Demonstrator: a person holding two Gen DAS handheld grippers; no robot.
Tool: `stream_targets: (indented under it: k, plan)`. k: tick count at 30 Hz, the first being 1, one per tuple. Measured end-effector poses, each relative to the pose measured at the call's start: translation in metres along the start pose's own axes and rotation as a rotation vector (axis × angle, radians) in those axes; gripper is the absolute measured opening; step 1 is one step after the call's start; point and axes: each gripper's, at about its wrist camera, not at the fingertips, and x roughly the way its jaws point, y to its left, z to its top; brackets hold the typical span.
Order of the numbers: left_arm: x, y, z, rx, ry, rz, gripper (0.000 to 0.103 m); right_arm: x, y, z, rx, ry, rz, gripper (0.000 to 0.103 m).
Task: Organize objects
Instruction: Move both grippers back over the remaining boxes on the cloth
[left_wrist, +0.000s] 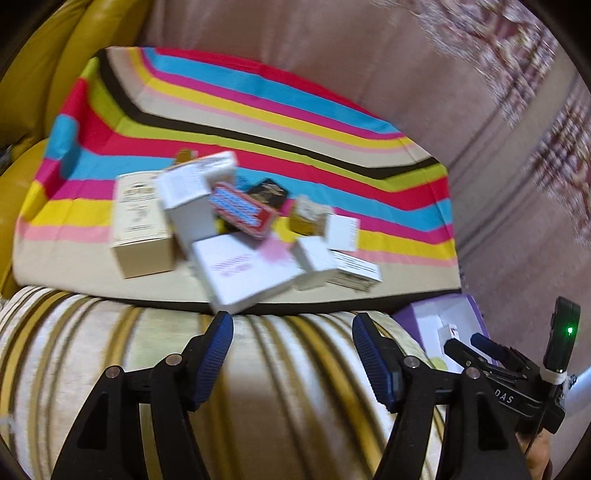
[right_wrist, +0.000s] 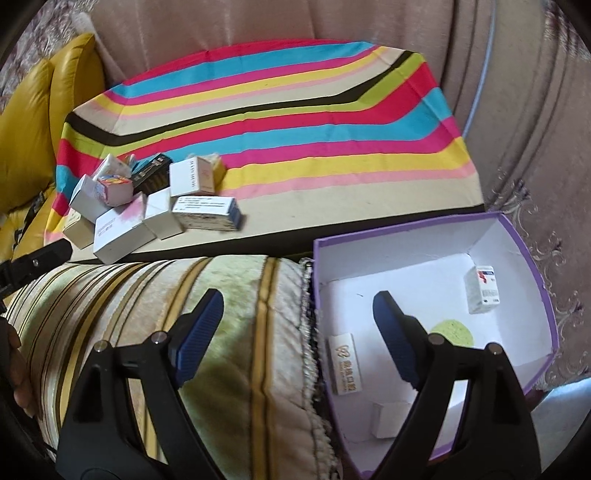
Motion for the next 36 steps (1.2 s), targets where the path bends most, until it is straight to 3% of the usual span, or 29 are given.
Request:
stream_targets:
  k: [10, 19, 26, 33, 36]
  plan:
    - [-0.004, 0.052, 0.014, -0.12, -0.009, 0.072, 0.068, 0.013, 0.03, 0.013, -0.079, 0.02, 0.012, 0.086]
    - [-0.006, 0.069, 0.044, -0.084, -0.048, 0.123, 0.068, 0.028, 0.058, 0.036, -0.125, 0.013, 0.051, 0.087]
    - [0.021, 0.083, 0.045, -0.071, 0.078, 0.168, 0.068, 0.045, 0.082, 0.05, -0.18, 0.023, 0.065, 0.087]
    - [0.039, 0.091, 0.056, -0.045, 0.123, 0.23, 0.073, 0.058, 0.091, 0.066, -0.171, 0.018, 0.079, 0.087]
    - [0.029, 0.089, 0.053, -0.033, 0.1, 0.24, 0.074, 0.065, 0.095, 0.073, -0.171, 0.021, 0.087, 0.087]
